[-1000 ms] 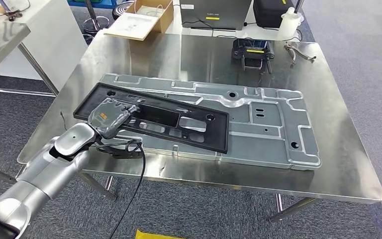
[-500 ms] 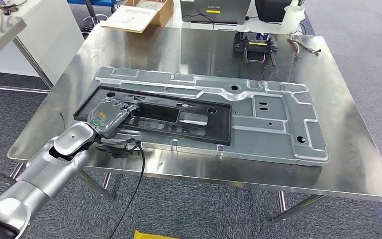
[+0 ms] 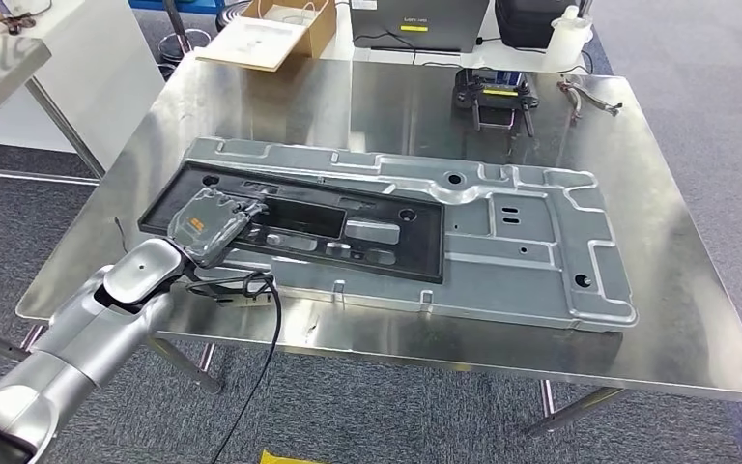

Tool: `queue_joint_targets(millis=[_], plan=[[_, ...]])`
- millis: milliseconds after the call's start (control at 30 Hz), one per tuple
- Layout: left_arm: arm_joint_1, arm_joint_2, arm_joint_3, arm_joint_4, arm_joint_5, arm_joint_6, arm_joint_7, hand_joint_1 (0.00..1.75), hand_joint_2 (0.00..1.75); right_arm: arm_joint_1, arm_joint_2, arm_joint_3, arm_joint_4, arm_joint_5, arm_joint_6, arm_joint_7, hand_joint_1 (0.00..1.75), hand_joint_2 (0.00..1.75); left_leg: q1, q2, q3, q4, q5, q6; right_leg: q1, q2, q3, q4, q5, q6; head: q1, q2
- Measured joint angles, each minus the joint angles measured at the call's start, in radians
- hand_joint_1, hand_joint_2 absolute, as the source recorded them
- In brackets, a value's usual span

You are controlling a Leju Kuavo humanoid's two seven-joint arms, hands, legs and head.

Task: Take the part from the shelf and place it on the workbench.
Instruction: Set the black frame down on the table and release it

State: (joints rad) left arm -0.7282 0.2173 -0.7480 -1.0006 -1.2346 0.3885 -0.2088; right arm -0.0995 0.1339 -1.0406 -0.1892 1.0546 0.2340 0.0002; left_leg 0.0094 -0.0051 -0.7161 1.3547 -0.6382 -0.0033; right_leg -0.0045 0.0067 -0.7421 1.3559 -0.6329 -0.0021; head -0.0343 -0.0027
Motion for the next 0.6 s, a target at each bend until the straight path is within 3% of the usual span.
queue_joint_targets(millis=[267,600], plan=[[0.007,0.000,0.003,0.000,0.013,-0.008,0.002,1.75,1.75,0.000,0.000,0.005,0.000,0.000,0.001,-0.002,0.00,0.00,0.000,0.000,0.072,-0.115,0.042,-0.001,0.000,0.000,0.072,-0.114,0.040,-0.001,0.000,0.000],[0.008,0.000,0.004,0.000,0.017,-0.008,-0.002,1.75,1.75,0.000,0.000,0.006,0.000,0.000,-0.001,-0.003,0.00,0.00,0.000,0.000,0.136,-0.219,0.080,-0.001,0.000,0.000,0.136,-0.217,0.077,-0.001,0.000,0.000]])
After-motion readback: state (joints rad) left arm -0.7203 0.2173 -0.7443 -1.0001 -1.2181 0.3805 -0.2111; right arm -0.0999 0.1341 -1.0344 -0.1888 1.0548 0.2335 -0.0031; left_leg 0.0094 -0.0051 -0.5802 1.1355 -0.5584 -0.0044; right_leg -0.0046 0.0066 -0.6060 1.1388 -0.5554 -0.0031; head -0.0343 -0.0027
